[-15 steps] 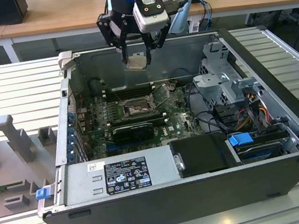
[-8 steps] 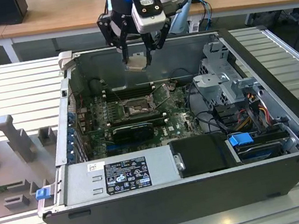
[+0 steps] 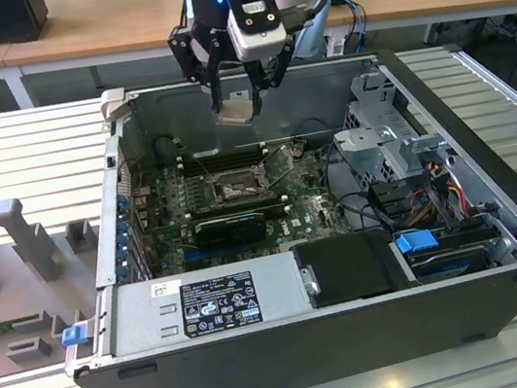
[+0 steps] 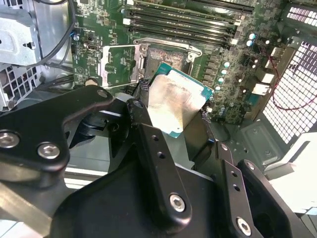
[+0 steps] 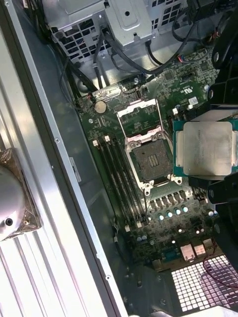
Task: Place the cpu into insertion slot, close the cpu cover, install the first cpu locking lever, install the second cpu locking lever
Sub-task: 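Place the cpu into insertion slot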
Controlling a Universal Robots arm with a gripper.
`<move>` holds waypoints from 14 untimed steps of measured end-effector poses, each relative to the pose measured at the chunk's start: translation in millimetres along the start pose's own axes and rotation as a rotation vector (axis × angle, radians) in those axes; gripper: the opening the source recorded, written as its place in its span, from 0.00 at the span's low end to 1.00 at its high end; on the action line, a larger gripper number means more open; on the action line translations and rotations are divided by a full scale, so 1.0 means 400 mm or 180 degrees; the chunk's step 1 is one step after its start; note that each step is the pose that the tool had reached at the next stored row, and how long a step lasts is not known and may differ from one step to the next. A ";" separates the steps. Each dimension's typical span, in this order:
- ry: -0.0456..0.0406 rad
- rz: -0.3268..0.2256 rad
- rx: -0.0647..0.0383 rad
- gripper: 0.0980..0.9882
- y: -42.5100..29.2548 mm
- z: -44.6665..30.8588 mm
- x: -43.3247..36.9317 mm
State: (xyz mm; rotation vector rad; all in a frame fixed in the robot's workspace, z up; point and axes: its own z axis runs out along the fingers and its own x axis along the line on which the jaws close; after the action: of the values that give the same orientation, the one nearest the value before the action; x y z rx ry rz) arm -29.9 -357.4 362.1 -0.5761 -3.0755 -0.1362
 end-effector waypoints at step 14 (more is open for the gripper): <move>-0.0014 0.0177 -0.0003 0.48 0.000 0.005 0.000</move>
State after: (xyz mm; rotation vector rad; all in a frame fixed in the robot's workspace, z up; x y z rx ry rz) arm -29.8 -357.4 360.0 -0.6624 -3.0603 -0.1362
